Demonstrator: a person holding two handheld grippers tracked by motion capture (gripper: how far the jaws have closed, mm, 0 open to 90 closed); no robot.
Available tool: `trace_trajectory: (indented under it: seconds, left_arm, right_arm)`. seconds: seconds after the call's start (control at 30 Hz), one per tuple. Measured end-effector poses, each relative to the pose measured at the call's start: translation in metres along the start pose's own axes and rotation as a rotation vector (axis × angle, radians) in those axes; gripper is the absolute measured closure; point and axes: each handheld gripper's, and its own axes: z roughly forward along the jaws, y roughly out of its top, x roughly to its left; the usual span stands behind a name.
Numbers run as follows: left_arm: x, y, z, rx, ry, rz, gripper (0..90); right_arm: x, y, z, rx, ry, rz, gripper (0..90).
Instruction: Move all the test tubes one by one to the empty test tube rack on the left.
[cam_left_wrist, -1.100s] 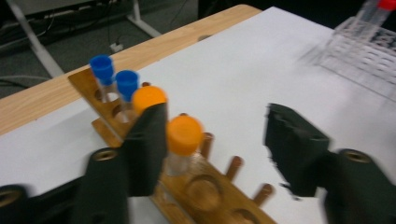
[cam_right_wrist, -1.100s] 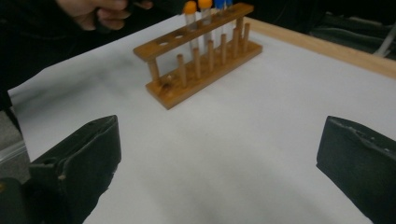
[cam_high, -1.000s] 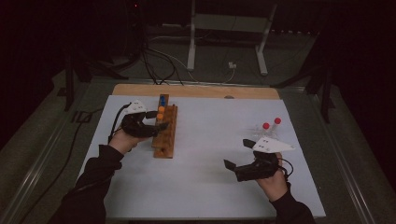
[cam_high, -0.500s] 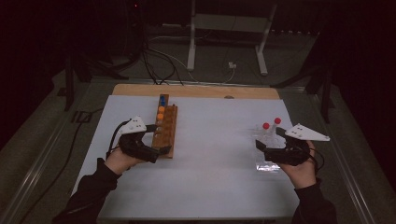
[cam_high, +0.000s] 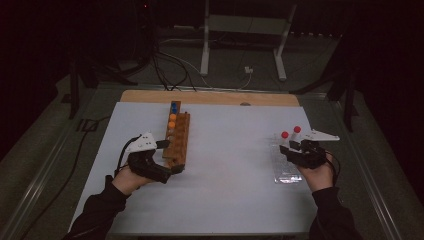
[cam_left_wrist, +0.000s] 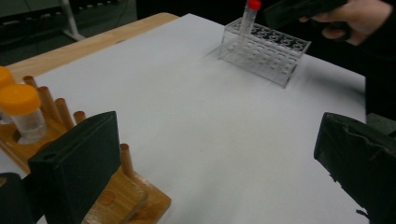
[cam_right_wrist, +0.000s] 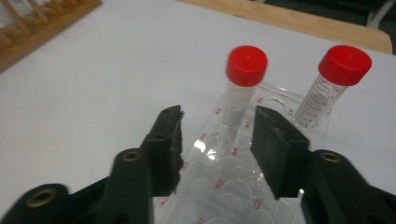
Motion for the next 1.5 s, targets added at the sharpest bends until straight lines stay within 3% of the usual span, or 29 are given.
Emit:
trace_trajectory:
  seconds: [0.37, 0.63, 0.8, 1.27, 1.5]
  left_arm:
    - [-0.002, 0.001, 0.000, 0.006, -0.006, 0.013, 1.5]
    - [-0.001, 0.000, 0.001, 0.010, -0.012, 0.004, 1.5]
    - [-0.002, -0.001, 0.002, 0.018, -0.012, 0.007, 1.5]
    - [-0.002, 0.002, 0.001, 0.018, -0.022, 0.010, 1.5]
    - [-0.004, 0.005, 0.003, 0.020, -0.029, 0.015, 1.6]
  right_arm:
    - [-0.008, 0.008, 0.021, 0.063, -0.020, 0.031, 66.1]
    - [-0.006, 0.010, 0.031, 0.084, -0.015, 0.043, 70.3]
    - [-0.005, 0.010, 0.032, 0.081, -0.038, 0.031, 75.0]
    - [0.002, 0.027, -0.007, -0.040, -0.051, -0.001, 75.3]
    - [0.019, 0.035, -0.026, -0.092, -0.020, -0.038, 75.3]
